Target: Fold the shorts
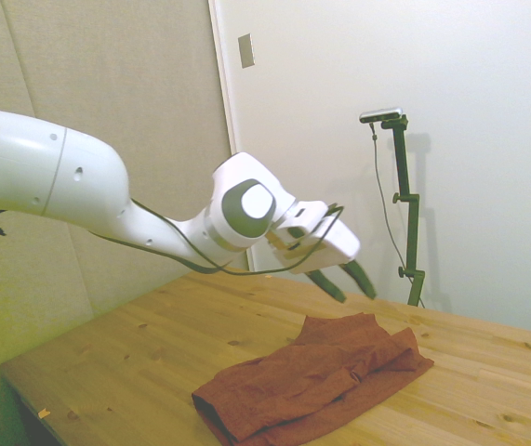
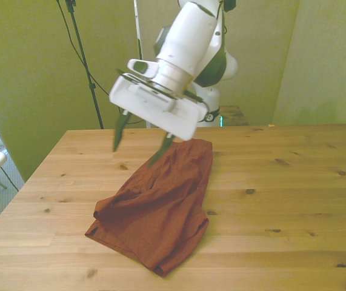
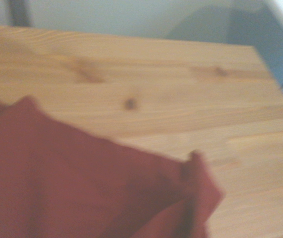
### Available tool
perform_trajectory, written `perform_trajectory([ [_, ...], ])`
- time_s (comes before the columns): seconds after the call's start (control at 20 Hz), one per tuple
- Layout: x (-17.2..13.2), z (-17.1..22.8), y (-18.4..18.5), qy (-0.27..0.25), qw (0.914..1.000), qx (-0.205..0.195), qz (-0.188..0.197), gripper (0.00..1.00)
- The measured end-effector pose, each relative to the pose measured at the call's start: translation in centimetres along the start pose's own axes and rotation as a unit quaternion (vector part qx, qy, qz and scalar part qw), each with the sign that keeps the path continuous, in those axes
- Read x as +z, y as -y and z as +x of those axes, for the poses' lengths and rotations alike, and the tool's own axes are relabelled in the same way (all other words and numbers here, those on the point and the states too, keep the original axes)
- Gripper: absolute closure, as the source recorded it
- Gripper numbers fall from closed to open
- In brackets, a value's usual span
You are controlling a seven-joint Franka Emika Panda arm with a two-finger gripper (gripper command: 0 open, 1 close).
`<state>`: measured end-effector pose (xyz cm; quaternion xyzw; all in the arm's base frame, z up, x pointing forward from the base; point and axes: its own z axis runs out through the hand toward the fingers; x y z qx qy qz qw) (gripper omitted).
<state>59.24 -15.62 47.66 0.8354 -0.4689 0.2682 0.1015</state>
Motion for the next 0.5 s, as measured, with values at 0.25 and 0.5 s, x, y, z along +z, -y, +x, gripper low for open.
perform_trajectory([
  [0.25, -6.3, -8.2, -2.8, 0.144, 0.9882, -0.023, 0.047, 0.0],
  [0.5, -12.3, -13.6, -7.4, 0.257, 0.9615, -0.069, 0.07, 0.0],
])
